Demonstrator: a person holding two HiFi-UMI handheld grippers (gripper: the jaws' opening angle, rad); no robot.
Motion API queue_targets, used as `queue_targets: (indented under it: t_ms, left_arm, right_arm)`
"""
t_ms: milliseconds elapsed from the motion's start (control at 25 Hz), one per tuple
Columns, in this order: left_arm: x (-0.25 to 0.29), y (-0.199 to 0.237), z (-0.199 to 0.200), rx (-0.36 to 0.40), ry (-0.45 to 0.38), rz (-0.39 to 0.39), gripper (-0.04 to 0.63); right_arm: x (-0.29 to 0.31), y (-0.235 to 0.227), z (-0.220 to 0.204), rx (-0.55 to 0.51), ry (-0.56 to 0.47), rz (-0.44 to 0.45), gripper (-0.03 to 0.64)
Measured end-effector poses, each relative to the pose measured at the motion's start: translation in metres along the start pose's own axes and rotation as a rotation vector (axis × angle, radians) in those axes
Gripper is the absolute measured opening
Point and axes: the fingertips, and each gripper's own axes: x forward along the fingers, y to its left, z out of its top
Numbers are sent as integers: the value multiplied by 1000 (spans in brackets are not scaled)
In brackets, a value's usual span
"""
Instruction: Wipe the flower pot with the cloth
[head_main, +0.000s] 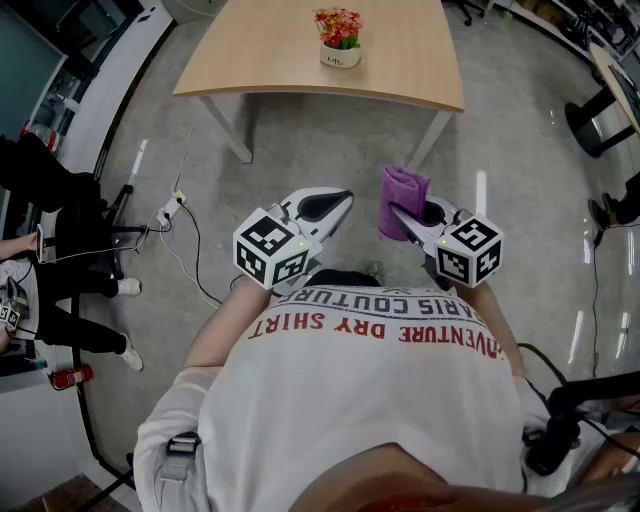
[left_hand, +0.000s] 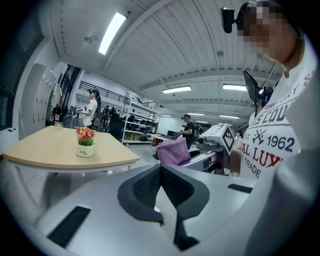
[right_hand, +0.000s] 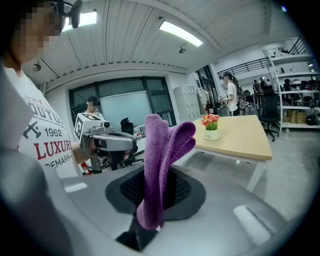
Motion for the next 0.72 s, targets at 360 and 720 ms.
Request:
queue_targets:
  t_ms: [360,720]
  left_arm:
    - [-14,-9,6,6,-2,11,2]
    - [-16,-16,28,30,-11,30,2]
  right_arm:
    - [-6,17,6,6,-30,11,57]
    - [-22,17,27,8,-86,17,57]
